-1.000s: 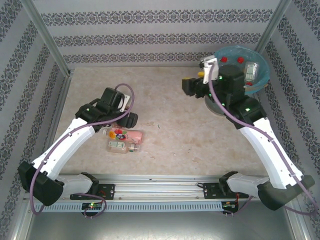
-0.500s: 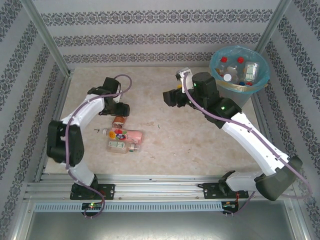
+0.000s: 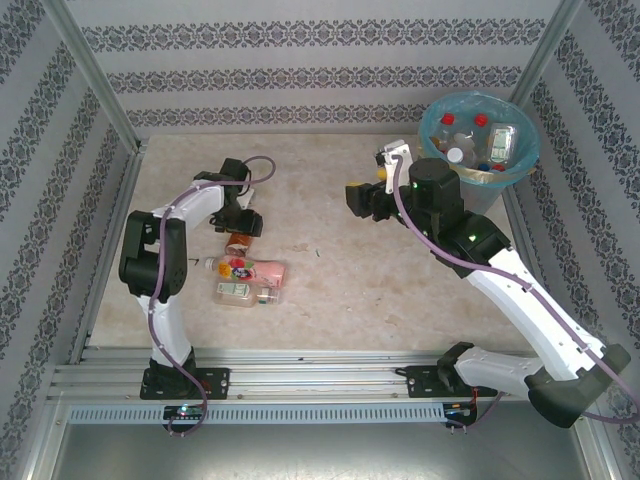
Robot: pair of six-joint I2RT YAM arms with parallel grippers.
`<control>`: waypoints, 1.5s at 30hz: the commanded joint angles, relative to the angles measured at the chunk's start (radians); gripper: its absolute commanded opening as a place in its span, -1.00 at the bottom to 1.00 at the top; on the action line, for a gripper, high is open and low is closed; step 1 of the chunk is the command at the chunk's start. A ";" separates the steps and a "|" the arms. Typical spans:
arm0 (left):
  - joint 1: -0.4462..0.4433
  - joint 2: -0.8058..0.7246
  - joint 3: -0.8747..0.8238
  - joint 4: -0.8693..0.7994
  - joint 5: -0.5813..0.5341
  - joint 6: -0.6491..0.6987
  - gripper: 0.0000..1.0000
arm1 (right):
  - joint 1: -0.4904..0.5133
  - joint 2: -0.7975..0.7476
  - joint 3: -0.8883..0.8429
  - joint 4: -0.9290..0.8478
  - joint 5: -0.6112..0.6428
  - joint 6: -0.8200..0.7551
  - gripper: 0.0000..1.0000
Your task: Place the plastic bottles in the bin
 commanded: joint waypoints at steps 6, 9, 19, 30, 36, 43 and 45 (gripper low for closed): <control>0.006 0.008 0.022 -0.037 0.027 0.032 0.02 | -0.011 -0.017 -0.005 -0.020 0.036 -0.020 0.47; 0.006 -0.068 0.019 -0.005 0.075 0.024 0.00 | -0.014 -0.023 -0.004 -0.016 0.031 -0.010 0.47; -0.087 -0.534 -0.148 0.466 0.300 0.120 -0.03 | -0.016 0.045 0.063 0.038 -0.132 0.081 0.42; -0.183 -0.732 -0.243 0.702 0.500 0.199 -0.09 | 0.014 0.195 0.239 0.103 -0.395 0.222 0.35; -0.213 -0.749 -0.279 0.718 0.545 0.275 -0.09 | 0.021 0.251 0.316 0.071 -0.394 0.205 0.38; -0.242 -0.755 -0.287 0.728 0.551 0.291 -0.11 | 0.023 0.286 0.338 0.059 -0.404 0.213 0.31; -0.242 -0.750 -0.297 0.750 0.533 0.289 -0.11 | 0.021 0.294 0.336 0.042 -0.396 0.211 0.31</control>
